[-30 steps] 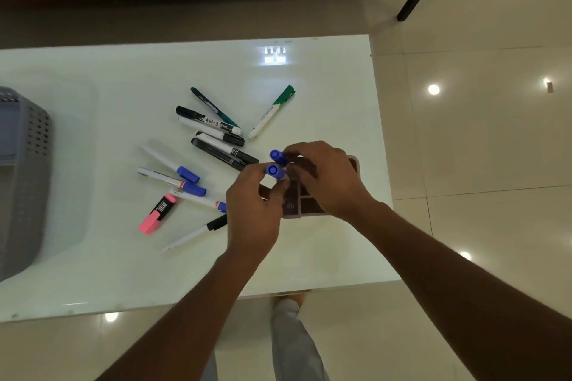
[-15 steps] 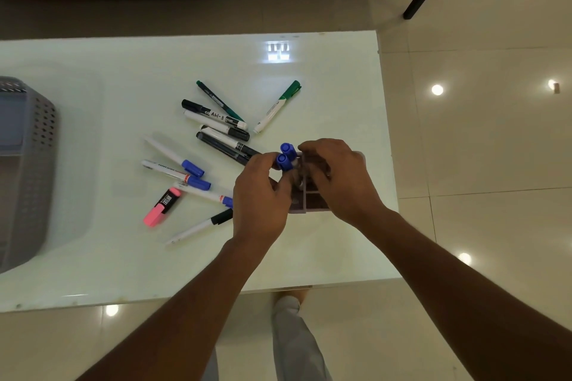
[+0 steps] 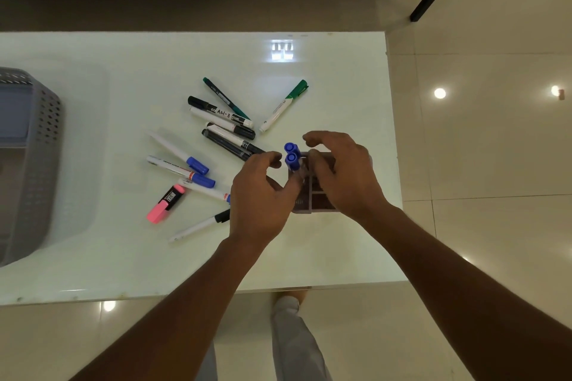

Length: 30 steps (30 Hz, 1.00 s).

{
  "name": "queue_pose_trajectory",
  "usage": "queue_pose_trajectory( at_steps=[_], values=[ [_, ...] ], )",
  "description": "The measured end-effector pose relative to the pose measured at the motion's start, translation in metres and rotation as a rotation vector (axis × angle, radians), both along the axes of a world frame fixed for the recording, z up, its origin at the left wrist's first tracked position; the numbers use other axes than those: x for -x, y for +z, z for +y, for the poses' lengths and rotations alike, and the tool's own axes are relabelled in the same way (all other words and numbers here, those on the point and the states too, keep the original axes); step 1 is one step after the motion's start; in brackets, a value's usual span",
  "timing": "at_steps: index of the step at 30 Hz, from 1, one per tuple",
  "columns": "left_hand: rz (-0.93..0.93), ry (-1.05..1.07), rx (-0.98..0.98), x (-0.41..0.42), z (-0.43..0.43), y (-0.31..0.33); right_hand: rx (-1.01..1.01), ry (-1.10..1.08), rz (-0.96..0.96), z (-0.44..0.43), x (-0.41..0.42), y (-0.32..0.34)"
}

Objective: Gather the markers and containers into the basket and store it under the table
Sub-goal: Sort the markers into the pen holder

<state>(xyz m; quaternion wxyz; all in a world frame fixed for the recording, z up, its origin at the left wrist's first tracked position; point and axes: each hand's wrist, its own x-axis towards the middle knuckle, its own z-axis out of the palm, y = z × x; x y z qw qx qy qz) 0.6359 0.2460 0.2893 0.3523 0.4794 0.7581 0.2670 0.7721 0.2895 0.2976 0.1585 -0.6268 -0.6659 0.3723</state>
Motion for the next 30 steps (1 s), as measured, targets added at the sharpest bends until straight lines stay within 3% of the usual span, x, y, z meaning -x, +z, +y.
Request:
queue_pose_trajectory(
  at_steps=[3, 6, 10, 13, 21, 24, 30],
  values=[
    [-0.092, 0.042, -0.109, 0.007, -0.001, 0.0, -0.078, -0.076, 0.007, 0.015, 0.002, -0.002],
    [-0.184, 0.27, -0.136, 0.02, 0.015, -0.012, -0.079, -0.182, 0.07, 0.046, 0.01, -0.004],
    [-0.062, 0.482, -0.025, 0.043, 0.057, -0.027, 0.213, -0.176, -0.062, 0.098, 0.035, -0.029],
    [-0.124, 0.628, 0.098, 0.064, 0.091, -0.033, 0.378, -0.178, -0.12, 0.119, 0.054, -0.044],
    [-0.172, 0.596, 0.263, 0.107, 0.138, -0.053, 0.303, -0.212, -0.24, 0.134, 0.075, -0.074],
    [-0.154, 0.582, 0.284, 0.111, 0.138, -0.055, 0.311, -0.279, -0.166, 0.131, 0.071, -0.075],
    [-0.163, 0.574, 0.302, 0.114, 0.132, -0.05, 0.48, -0.51, 0.162, 0.125, 0.051, -0.063]
  ],
)
